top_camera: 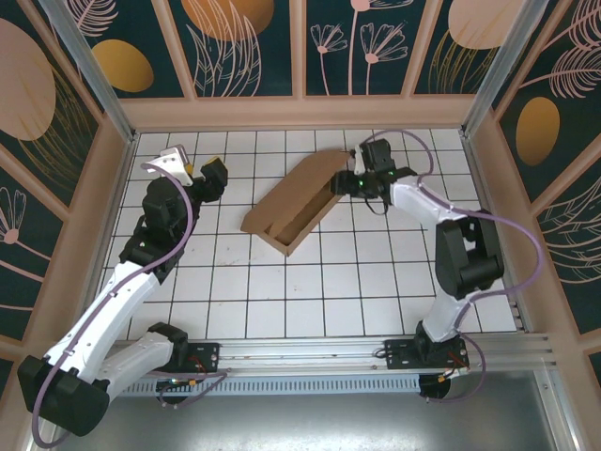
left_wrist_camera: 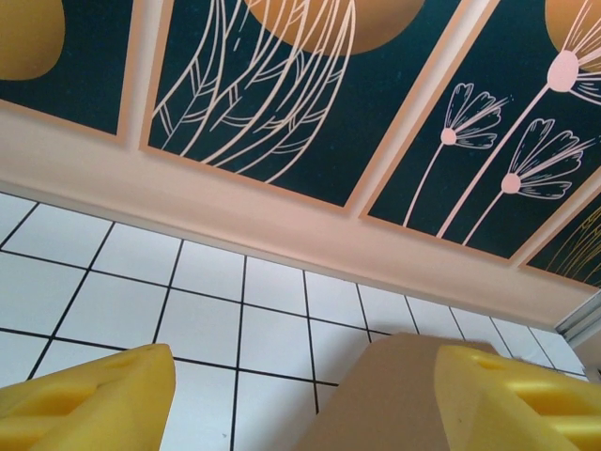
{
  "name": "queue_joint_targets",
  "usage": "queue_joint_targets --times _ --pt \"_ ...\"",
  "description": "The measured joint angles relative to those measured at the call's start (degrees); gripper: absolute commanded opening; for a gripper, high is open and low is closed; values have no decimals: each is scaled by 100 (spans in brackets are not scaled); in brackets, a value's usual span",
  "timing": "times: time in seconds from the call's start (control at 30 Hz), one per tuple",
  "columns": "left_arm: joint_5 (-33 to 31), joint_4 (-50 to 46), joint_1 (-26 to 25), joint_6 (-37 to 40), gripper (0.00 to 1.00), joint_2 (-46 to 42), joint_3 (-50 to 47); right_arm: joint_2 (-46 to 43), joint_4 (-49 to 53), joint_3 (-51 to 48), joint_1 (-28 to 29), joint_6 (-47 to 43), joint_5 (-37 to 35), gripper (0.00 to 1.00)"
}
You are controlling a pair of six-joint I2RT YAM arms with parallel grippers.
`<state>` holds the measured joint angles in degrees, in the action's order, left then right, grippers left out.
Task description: Fold the paper box
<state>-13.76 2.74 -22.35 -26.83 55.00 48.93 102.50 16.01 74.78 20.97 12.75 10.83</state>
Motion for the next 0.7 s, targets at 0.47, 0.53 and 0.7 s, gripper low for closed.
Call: queue_joint_targets --times 0.47,0.53,0.7 --pt "-22 2 0 7 74 -31 -31 1668 -581 1670 81 -1346 -468 84" --pt "-22 2 0 7 74 -31 -31 1932 -629 2039 103 -1460 -481 84" --pt "-22 2 0 7 74 -31 -31 2614 -516 2627 221 -1567 -691 84"
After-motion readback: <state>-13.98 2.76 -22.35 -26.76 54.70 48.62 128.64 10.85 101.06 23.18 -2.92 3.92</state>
